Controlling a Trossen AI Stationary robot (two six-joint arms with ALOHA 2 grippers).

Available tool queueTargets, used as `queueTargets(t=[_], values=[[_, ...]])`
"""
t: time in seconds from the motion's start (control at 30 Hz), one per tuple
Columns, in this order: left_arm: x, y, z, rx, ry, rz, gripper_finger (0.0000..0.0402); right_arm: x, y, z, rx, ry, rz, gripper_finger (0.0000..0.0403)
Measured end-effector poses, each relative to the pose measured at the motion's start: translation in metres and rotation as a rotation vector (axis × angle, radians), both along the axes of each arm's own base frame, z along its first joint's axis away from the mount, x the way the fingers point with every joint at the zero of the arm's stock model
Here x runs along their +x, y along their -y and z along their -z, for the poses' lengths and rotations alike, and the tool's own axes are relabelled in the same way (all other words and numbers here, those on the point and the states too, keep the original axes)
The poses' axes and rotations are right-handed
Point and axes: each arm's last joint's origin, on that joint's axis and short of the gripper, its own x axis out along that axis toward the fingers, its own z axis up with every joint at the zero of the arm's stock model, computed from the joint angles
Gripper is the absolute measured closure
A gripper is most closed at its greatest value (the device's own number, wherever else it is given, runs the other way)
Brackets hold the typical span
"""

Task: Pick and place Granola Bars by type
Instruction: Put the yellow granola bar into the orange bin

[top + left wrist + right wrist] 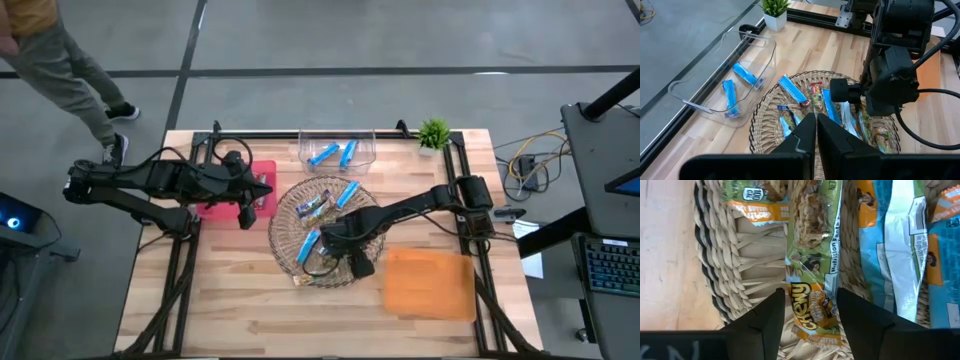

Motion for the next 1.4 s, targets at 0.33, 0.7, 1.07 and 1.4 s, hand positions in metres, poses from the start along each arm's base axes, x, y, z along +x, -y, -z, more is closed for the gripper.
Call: queueTargets(t=[0.33, 0.7, 1.07, 1.4], values=[[0.0, 0.0, 0.0, -0.013, 0.004, -0.008, 0.0401, 0.0001, 0.0001, 0.0018, 0.004, 0.007, 0.003, 0.0232], [0.0, 0.0, -0.0001, -0.019, 0.007, -0.012, 0.0401, -0.0019, 0.0003, 0.0061, 0.004, 0.003, 0.008, 0.0232], [0.0001, 0.0, -0.0001, -0.019, 0.007, -0.011, 0.0401, -0.0022, 0.0005, 0.0071, 0.004, 0.004, 0.011, 0.0237], [0.0001, 0.0, -0.0001, -0.019, 0.007, -0.012, 0.0401, -0.0022, 0.0005, 0.0071, 0.006, 0.004, 0.011, 0.0306]])
